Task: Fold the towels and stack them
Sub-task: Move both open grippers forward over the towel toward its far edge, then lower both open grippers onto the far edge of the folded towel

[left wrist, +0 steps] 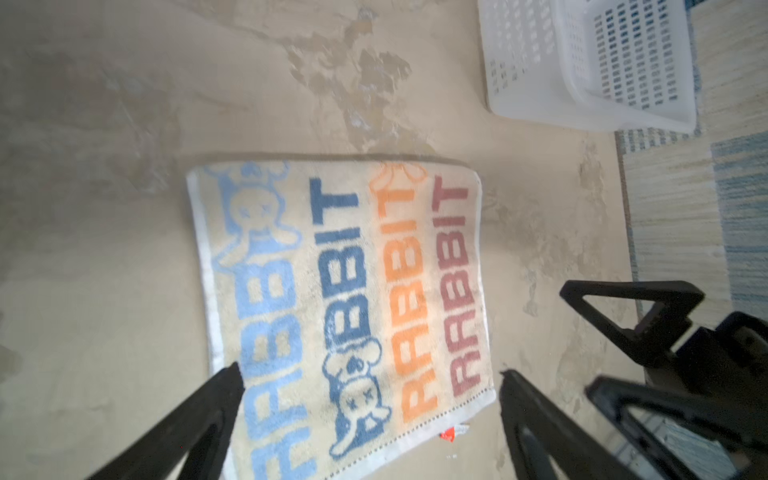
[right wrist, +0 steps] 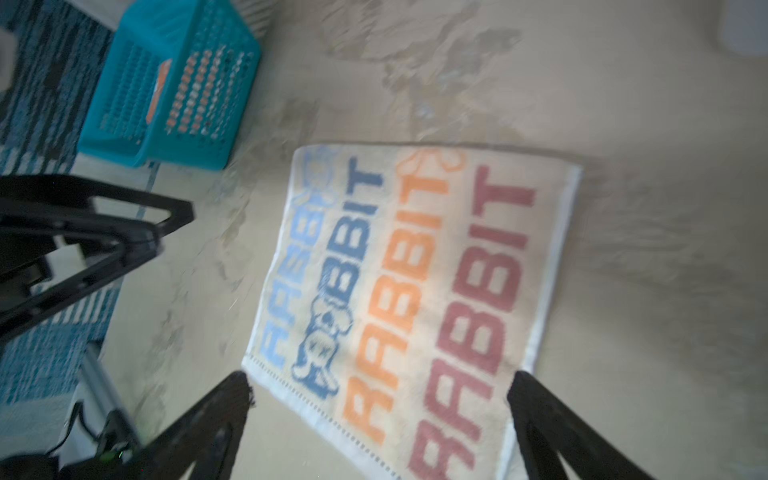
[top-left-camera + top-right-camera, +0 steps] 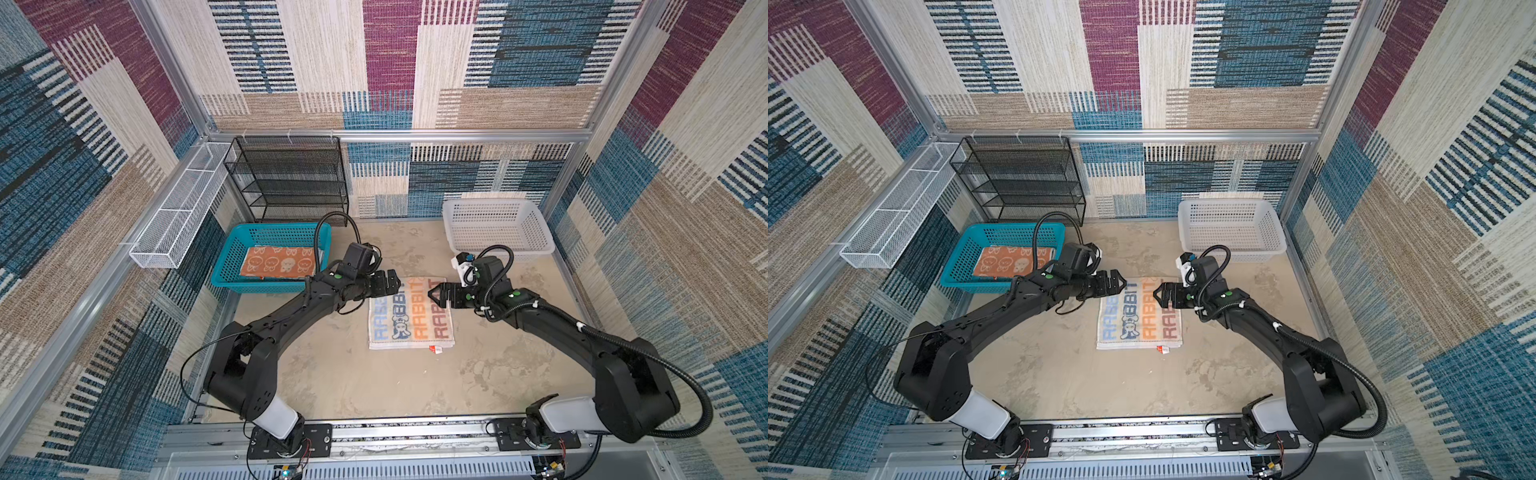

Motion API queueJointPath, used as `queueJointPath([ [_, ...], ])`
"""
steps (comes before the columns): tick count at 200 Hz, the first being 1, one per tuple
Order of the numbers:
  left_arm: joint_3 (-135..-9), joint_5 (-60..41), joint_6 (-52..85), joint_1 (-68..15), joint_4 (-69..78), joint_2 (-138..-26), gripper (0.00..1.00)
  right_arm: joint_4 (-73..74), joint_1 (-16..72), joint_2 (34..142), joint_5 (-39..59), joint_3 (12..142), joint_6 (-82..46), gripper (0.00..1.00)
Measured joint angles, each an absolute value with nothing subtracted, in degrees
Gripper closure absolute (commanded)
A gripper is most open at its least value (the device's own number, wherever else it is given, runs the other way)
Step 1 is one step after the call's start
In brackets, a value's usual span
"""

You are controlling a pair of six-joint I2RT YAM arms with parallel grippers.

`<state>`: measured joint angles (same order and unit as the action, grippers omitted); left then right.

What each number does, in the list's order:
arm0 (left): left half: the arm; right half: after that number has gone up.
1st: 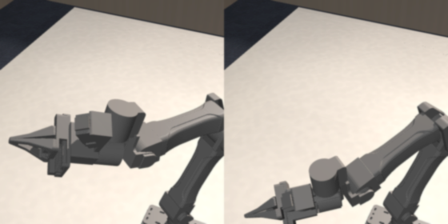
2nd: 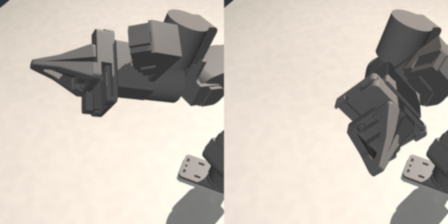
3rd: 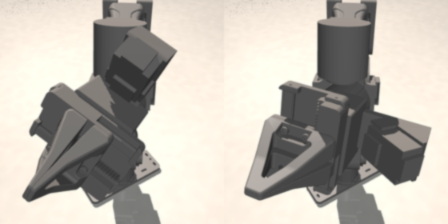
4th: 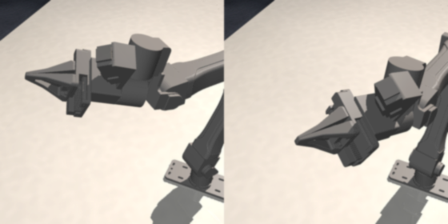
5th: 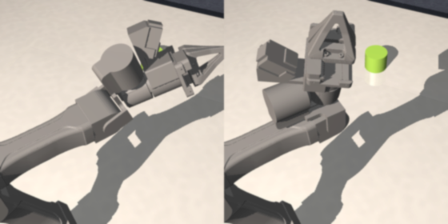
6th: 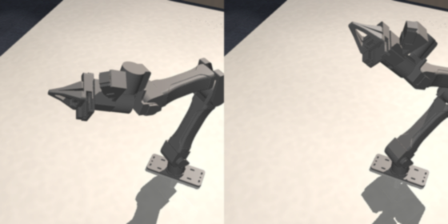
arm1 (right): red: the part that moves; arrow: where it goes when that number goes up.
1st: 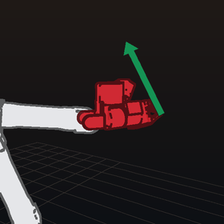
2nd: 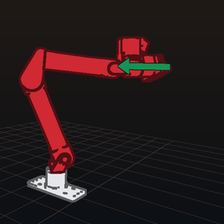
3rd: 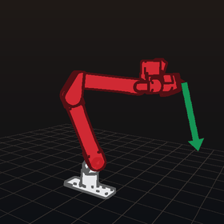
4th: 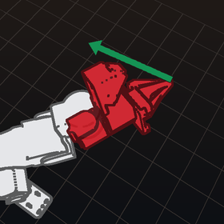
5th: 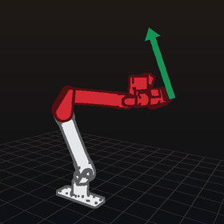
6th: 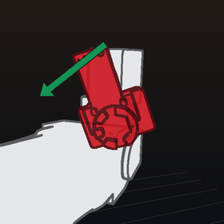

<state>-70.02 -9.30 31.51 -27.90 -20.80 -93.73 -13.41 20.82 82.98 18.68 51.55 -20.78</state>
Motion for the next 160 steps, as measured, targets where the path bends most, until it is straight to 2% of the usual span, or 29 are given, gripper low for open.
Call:
queueJointPath([
  [25, -76.0, -9.0, 29.8, -25.6, -23.3, -100.9, 0.01, -14.2, 18.5, 90.6, 16.6, 57.3, -19.4, 0.0],
  [59, -81.1, -10.7, 28.0, -24.5, -24.9, -108.2, 0.01, -13.9, 17.4, 100.5, 14.1, 63.3, -17.6, 0.09],
  [102, -84.4, -11.2, 26.0, -22.7, -26.2, -113.3, 0.01, -14.3, 16.5, 107.6, 12.0, 67.6, -14.5, 0.27],
  [126, -84.7, -11.4, 25.1, -22.0, -26.7, -114.2, 0.01, -14.4, 16.5, 110.1, 10.8, 69.8, -13.1, 0.32],
  [137, -84.7, -11.6, 24.9, -21.9, -26.8, -114.2, 0.01, -14.2, 16.5, 111.1, 9.9, 70.5, -12.0, 0.39],
  [160, -84.6, -12.4, 24.8, -22.0, -26.7, -114.2, 0.01, -12.4, 16.5, 112.8, 9.8, 71.5, -11.6, 0.46],
])
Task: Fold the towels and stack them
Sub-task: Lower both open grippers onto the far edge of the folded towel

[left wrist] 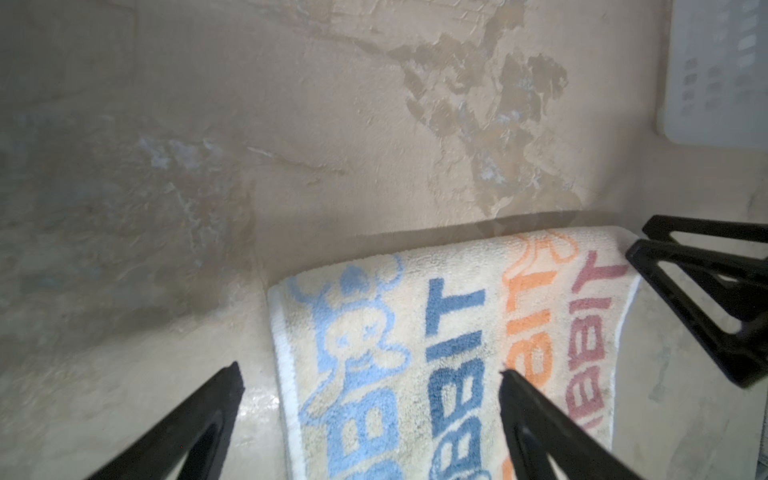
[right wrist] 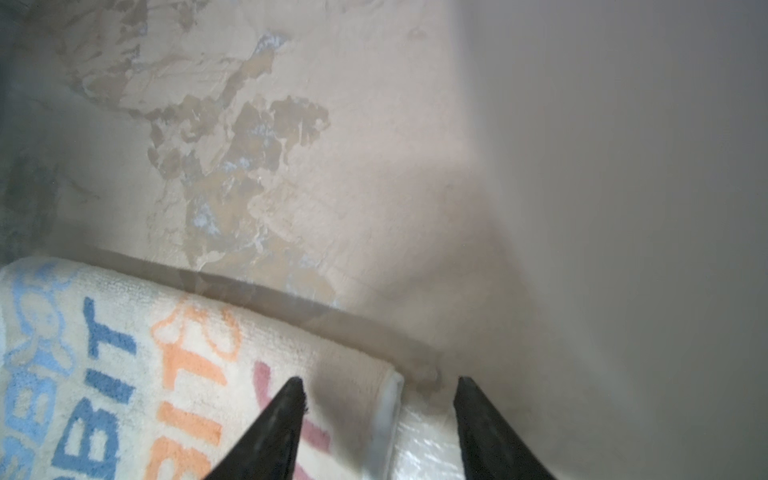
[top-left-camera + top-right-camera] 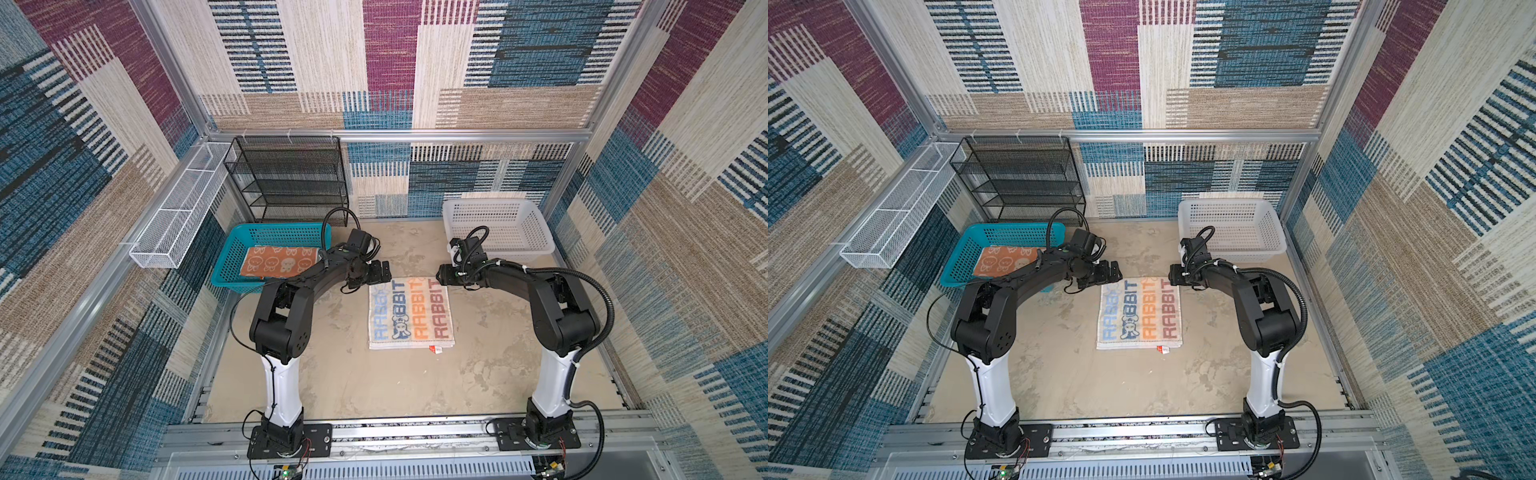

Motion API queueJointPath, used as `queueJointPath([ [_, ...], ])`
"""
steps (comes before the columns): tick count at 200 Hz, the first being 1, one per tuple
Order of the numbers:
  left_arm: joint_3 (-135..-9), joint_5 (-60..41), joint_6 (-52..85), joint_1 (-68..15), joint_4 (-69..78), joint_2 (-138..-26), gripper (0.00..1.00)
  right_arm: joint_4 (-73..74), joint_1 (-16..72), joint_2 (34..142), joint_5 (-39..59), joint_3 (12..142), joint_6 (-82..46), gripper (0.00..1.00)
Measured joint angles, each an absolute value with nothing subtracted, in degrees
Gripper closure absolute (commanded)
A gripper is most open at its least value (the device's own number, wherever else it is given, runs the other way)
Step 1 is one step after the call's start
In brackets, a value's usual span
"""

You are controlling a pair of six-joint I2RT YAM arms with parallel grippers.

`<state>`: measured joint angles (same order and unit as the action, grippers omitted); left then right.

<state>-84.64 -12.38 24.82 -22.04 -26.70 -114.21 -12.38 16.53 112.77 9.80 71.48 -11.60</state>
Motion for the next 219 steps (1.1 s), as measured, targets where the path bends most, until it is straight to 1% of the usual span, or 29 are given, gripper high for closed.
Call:
queueJointPath([
  [16, -84.8, -12.4, 24.6, -22.0, -26.8, -114.2, 0.01, -11.2, 16.5, 113.5, 8.5, 71.6, -11.5, 0.52],
  [76, -85.3, -12.5, 24.1, -21.6, -26.8, -113.8, 0.01, -10.3, 16.5, 114.0, 7.1, 70.5, -11.7, 0.53],
  [105, -84.6, -14.3, 24.1, -21.8, -26.4, -110.5, 0.01, -10.9, 16.4, 113.3, 7.8, 70.3, -12.2, 0.5],
  [130, -84.8, -16.4, 24.6, -22.7, -25.9, -109.4, 0.01, -13.3, 16.5, 112.5, 8.4, 71.0, -12.6, 0.46],
  [158, -85.8, -18.8, 25.8, -23.5, -24.7, -111.5, 0.01, -15.0, 16.5, 110.6, 8.5, 71.4, -12.6, 0.42],
  [177, -86.0, -20.1, 27.1, -23.8, -23.4, -114.1, 0.01, -16.0, 16.5, 108.9, 8.6, 71.4, -12.6, 0.41],
  [219, -86.5, -21.1, 27.3, -23.9, -22.7, -117.6, 0.01, -16.5, 16.9, 107.6, 9.3, 71.0, -12.6, 0.49],
])
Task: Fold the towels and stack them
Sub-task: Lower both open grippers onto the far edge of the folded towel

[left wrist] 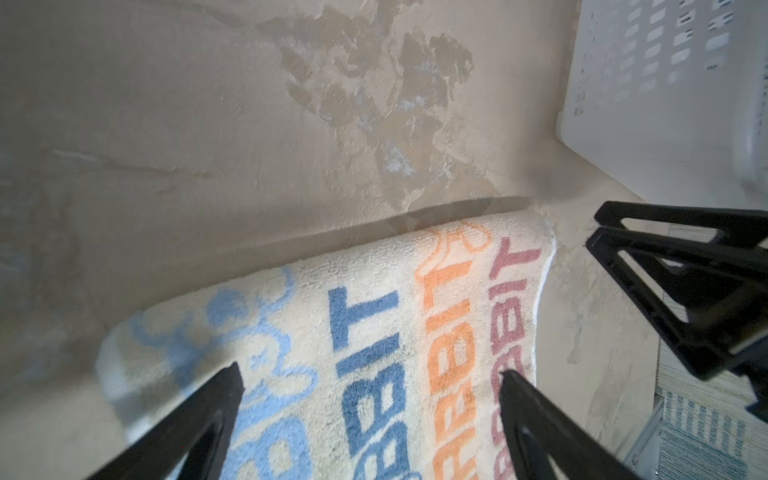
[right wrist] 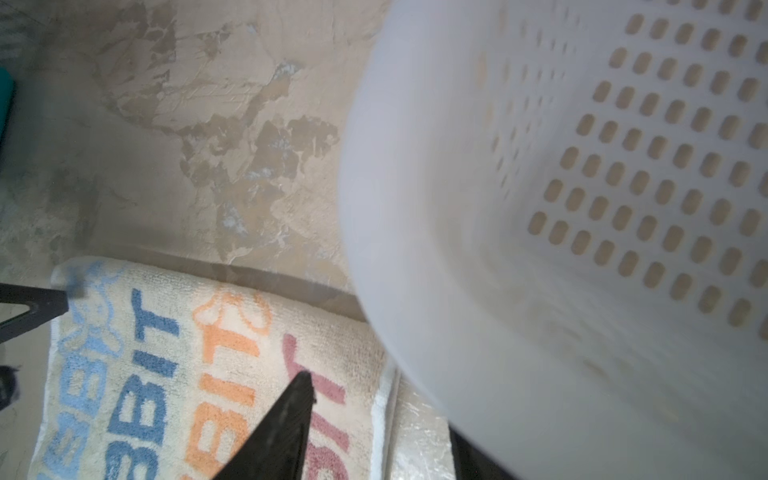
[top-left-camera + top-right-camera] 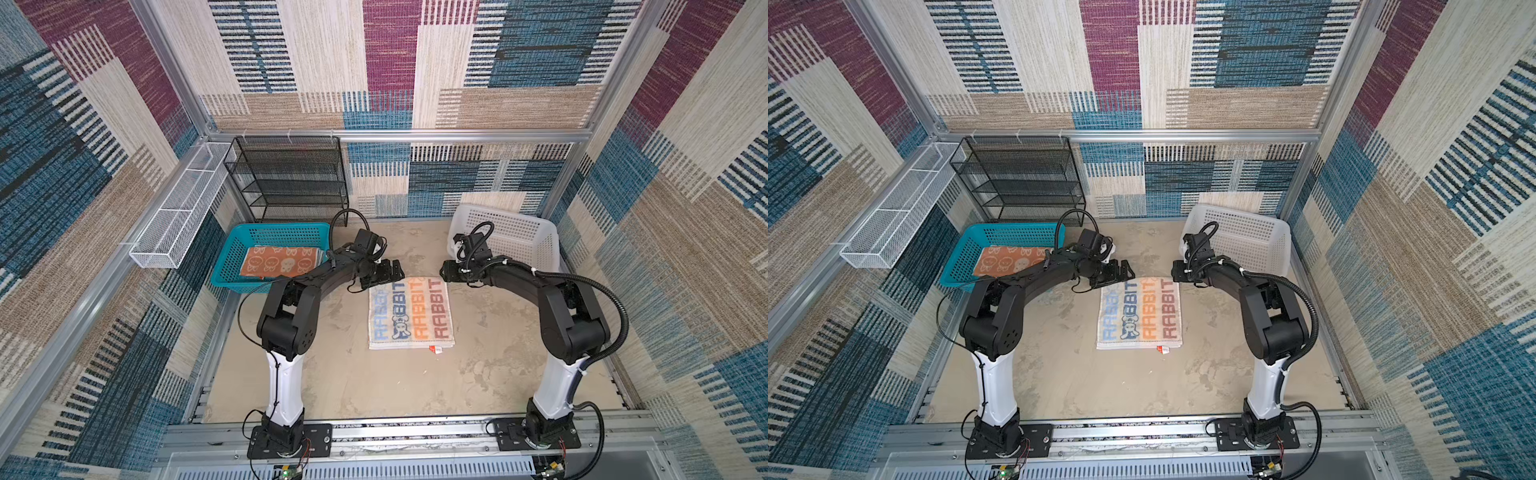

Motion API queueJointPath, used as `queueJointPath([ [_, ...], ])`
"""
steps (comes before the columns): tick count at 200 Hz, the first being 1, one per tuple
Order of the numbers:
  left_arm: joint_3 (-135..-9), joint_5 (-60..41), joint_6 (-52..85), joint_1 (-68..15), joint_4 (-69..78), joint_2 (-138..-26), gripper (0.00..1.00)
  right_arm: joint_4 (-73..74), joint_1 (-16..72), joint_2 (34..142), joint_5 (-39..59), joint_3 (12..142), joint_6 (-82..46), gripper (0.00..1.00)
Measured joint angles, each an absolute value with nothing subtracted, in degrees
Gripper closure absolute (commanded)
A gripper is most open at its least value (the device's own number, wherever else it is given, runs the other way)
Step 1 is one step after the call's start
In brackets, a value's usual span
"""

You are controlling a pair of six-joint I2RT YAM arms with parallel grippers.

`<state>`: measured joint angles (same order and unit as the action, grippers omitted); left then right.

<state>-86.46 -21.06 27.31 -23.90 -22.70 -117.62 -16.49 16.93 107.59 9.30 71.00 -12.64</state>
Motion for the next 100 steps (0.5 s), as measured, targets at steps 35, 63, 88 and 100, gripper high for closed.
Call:
queueJointPath([
  [35, -85.9, -20.9, 27.3, -23.9, -22.7, -118.2, 0.01, -16.4, 18.9, 109.8, 10.3, 70.8, -12.7, 0.55],
  [63, -85.4, -19.6, 27.1, -23.6, -22.7, -118.7, 0.01, -16.5, 19.6, 112.7, 10.5, 71.7, -13.1, 0.59],
  [88, -85.0, -19.7, 27.0, -22.8, -22.5, -119.0, 0.01, -15.9, 19.5, 114.1, 9.9, 72.7, -13.4, 0.59],
  [100, -84.6, -19.8, 26.9, -22.5, -21.9, -119.0, 0.01, -15.4, 19.5, 114.3, 9.6, 72.8, -13.5, 0.59],
])
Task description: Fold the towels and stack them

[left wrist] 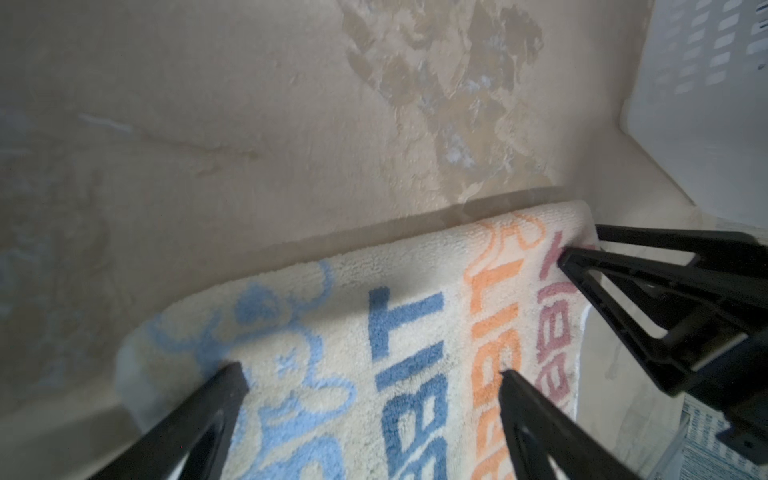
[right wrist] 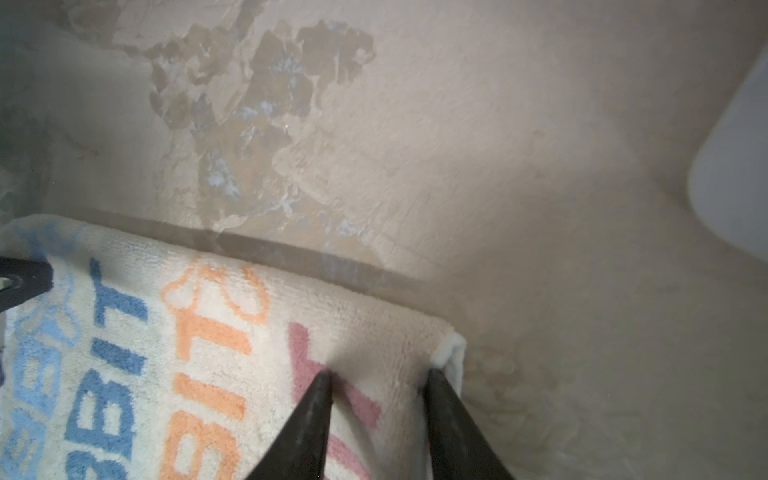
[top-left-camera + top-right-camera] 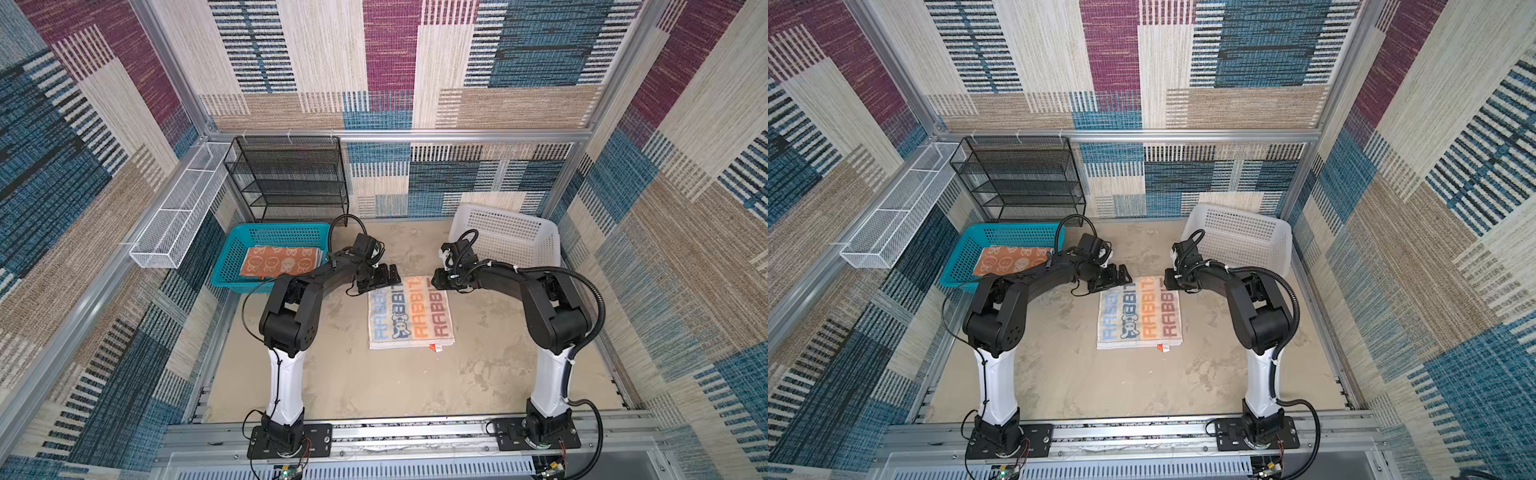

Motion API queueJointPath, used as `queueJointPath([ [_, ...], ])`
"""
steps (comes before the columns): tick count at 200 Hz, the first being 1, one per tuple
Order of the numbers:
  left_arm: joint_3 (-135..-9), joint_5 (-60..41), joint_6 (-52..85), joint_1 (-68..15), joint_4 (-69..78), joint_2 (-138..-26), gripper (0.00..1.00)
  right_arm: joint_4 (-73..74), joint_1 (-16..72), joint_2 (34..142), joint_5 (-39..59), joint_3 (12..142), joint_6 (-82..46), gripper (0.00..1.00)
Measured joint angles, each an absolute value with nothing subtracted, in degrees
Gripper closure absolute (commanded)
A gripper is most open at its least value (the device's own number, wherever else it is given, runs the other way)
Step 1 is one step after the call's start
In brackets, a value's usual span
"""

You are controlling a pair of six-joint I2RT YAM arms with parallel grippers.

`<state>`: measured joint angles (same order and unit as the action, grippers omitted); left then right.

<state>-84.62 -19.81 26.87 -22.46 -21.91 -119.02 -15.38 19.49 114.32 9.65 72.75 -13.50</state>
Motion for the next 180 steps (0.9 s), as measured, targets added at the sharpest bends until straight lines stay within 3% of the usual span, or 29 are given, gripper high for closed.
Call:
queueJointPath([
  [71, -76.1, -19.4, 26.3, -22.2, -16.3, -114.2, 0.01, -7.7, 21.7, 111.9, 8.4, 66.1, -14.7, 0.6],
  [125, -70.0, -17.9, 26.4, -22.3, -18.3, -108.5, 0.01, -10.3, 24.7, 106.7, 8.6, 61.1, -16.5, 0.6],
  [180, -63.7, -16.7, 26.4, -23.0, -19.3, -103.5, 0.01, -16.4, 26.3, 98.1, 7.5, 57.4, -18.0, 0.48],
])
